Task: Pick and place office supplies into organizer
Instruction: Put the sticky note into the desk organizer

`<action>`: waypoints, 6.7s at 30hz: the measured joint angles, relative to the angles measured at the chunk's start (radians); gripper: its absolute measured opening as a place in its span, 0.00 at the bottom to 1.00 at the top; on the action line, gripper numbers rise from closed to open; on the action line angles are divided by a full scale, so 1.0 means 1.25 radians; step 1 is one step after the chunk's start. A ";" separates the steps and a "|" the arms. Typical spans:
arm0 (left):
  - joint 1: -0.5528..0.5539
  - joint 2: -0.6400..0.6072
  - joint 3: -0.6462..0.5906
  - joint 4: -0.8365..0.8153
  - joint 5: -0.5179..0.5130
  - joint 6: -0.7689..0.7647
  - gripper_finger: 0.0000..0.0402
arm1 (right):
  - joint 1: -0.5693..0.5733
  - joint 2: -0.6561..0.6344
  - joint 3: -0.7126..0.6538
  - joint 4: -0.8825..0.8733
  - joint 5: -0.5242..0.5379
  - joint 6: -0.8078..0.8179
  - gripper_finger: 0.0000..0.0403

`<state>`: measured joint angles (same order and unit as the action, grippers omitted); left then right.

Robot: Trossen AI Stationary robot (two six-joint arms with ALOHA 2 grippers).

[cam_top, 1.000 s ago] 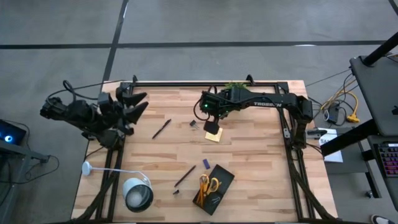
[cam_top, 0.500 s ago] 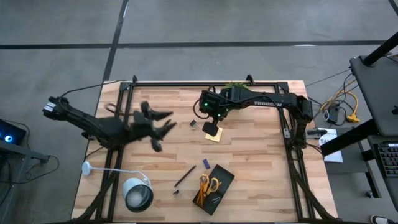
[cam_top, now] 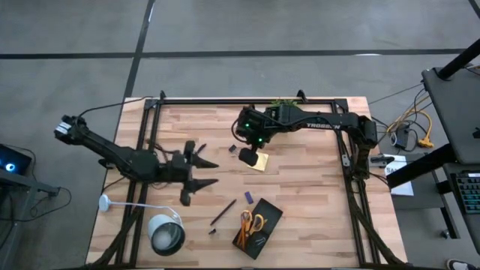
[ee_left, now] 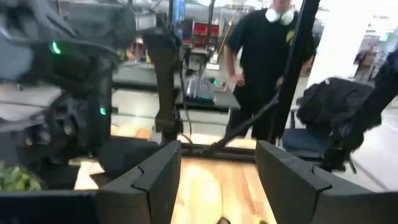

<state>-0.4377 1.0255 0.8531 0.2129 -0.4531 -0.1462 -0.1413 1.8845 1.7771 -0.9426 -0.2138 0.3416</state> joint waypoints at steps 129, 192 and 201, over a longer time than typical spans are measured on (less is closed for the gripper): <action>0.027 0.440 -0.551 0.661 -0.014 0.165 0.48 | -0.007 -0.007 -0.304 0.140 0.004 -0.066 0.99; 0.027 0.439 -0.551 0.661 -0.015 0.165 0.48 | 0.008 0.044 -0.478 0.374 0.198 -0.187 0.99; 0.027 0.439 -0.551 0.661 -0.015 0.165 0.48 | 0.023 0.071 -0.489 0.402 0.182 -0.150 0.99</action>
<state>-0.4038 1.5745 0.1646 1.0389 -0.4719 0.0597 -0.1124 1.9727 1.1660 -0.4395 0.0139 0.1541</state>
